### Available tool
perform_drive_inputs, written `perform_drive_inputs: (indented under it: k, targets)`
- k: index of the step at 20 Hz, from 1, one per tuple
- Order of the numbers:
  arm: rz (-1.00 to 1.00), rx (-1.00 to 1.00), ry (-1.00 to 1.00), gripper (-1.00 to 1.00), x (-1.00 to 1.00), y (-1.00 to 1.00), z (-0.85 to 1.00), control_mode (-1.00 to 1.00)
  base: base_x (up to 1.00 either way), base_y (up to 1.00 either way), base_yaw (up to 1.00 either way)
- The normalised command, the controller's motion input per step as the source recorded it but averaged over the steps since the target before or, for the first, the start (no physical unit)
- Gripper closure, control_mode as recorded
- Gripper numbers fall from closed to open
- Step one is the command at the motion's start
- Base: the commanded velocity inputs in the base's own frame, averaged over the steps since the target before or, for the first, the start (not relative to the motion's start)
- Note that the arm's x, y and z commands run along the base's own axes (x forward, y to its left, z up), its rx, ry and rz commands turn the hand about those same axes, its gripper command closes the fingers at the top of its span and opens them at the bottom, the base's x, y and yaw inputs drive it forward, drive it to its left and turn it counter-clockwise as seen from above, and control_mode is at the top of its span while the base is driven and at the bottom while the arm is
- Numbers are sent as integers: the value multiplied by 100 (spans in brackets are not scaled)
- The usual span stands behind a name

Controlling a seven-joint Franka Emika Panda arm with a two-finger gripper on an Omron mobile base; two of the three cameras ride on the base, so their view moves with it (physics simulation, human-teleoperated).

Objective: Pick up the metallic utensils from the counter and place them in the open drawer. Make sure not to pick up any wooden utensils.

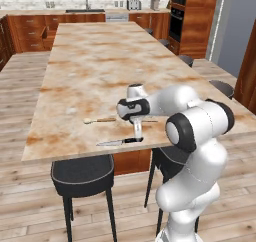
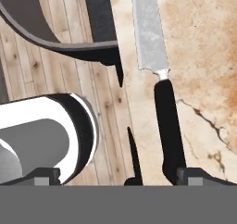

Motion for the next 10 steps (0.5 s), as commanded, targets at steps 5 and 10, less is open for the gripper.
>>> perform_drive_inputs:
  k: [5,10]
  targets:
    - [0,0,0,-100,29,15,-30,-100,0,0,0]
    - [1,0,0,-100,23,13,-33,-100,0,0,0]
